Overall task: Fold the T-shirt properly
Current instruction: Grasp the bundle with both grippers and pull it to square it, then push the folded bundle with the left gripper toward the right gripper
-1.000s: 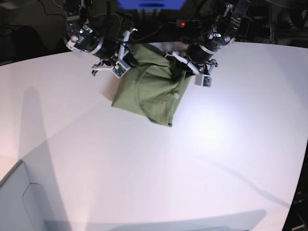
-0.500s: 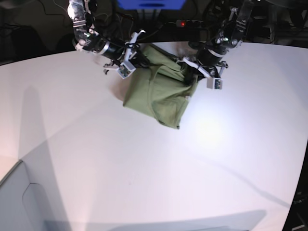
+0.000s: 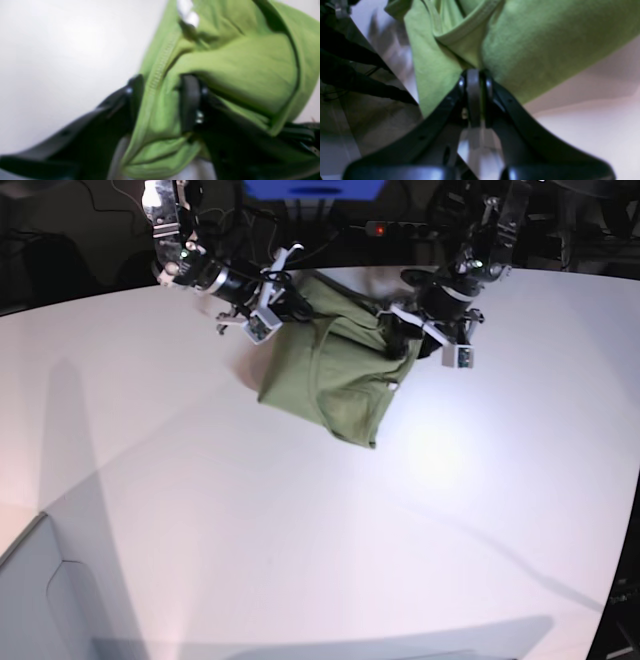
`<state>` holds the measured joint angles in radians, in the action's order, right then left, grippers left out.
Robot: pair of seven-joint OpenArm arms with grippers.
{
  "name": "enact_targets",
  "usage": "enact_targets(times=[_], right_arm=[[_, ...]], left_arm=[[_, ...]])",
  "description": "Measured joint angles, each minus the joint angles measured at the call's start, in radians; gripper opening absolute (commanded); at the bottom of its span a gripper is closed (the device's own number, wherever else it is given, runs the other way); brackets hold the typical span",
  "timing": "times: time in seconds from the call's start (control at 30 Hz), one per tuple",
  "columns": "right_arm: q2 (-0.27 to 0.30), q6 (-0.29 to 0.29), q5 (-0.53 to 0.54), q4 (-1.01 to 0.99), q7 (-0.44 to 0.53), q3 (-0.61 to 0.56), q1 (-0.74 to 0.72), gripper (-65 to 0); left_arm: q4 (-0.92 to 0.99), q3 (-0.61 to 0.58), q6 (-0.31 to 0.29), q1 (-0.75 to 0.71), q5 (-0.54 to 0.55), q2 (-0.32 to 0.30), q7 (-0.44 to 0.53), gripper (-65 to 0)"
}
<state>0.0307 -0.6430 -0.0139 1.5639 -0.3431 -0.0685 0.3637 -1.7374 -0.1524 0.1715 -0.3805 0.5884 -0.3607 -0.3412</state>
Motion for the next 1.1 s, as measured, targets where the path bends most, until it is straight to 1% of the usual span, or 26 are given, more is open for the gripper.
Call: enact_targets(times=[0.13, 0.3, 0.43, 0.5, 0.7, 0.87, 1.03, 1.1], right_arm=[[0.0, 0.0, 0.0, 0.0, 0.0, 0.0, 0.0, -64.7], [-0.001, 0.0, -0.001, 0.004, -0.001, 0.0, 0.0, -64.7], [-0.001, -0.003, -0.038, 0.071, -0.052, 0.0, 0.009, -64.6], [0.0, -0.003, -0.059, 0.12, -0.073, 0.001, 0.021, -64.5], [0.002, -0.003, -0.058, 0.242, -0.072, 0.002, 0.039, -64.5], [0.002, -0.003, -0.061, 0.318, -0.08, 0.002, 0.061, -64.4], [0.003, -0.003, -0.058, 0.341, -0.077, 0.011, 0.055, -64.3], [0.005, -0.003, -0.06, 0.341, -0.082, 0.011, 0.042, -64.3]], left_arm=[[-0.003, 0.058, -0.005, -0.01, 0.002, 0.0, -0.004, -36.8], [-0.003, 0.098, -0.012, -0.008, 0.004, 0.0, -0.004, -36.8], [-0.003, 0.125, -0.014, -0.008, 0.004, 0.001, -0.003, -36.8], [-0.003, 0.133, 0.001, -0.008, 0.001, 0.0, 0.002, -36.8], [-0.003, 0.126, 0.001, -0.009, -0.001, 0.01, 0.004, -36.8], [-0.055, 0.125, 0.001, -0.01, 0.0, 0.011, 0.002, -36.8], [-0.065, 0.119, 0.001, 0.005, 0.0, 0.013, 0.003, -36.6], [-0.062, 0.09, 0.005, 0.028, -0.004, 0.031, 0.005, -36.5]])
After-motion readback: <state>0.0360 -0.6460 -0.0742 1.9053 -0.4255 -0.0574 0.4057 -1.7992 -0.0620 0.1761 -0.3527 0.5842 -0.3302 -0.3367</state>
